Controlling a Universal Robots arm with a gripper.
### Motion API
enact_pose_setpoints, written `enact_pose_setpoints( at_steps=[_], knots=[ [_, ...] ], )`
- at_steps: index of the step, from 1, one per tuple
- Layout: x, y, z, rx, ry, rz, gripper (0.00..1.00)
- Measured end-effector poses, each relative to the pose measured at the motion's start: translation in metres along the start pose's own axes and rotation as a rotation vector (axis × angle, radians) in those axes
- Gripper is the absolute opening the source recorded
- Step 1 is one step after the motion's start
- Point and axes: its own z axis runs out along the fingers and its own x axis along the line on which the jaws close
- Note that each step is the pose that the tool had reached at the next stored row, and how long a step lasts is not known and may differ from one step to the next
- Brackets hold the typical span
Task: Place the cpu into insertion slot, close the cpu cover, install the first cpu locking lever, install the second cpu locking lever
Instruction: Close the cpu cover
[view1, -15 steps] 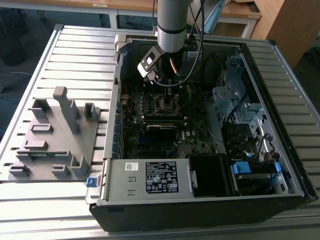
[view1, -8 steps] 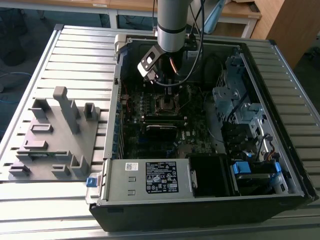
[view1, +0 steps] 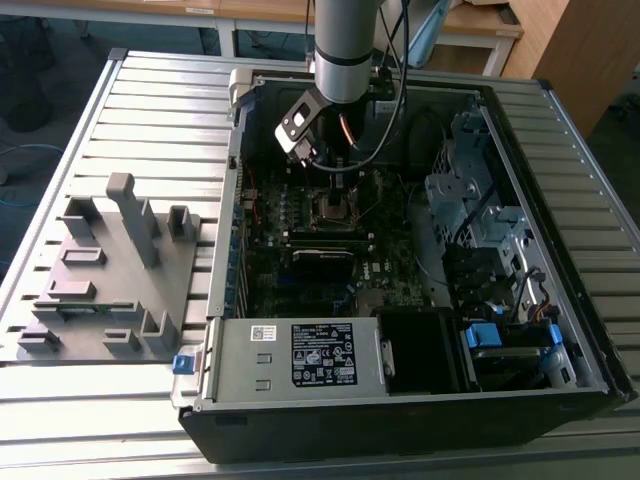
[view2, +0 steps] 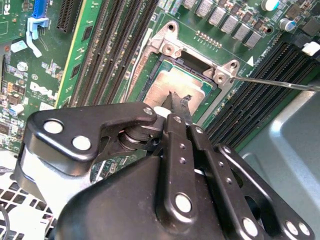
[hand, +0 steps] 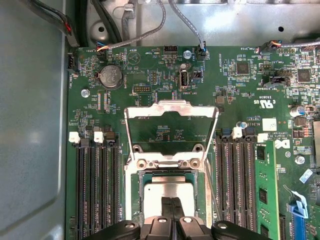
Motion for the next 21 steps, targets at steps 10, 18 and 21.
enact_pose_setpoints(
  at_steps=[10, 18, 21],
  knots=[
    [0.0000, -0.0001, 0.0016, -0.0001, 0.0001, 0.000, 0.10],
    [0.0000, -0.0004, 0.0043, 0.0000, 0.0000, 0.000, 0.10],
    [0.0000, -0.0016, 0.0053, -0.0001, 0.0000, 0.000, 0.10]
  ],
)
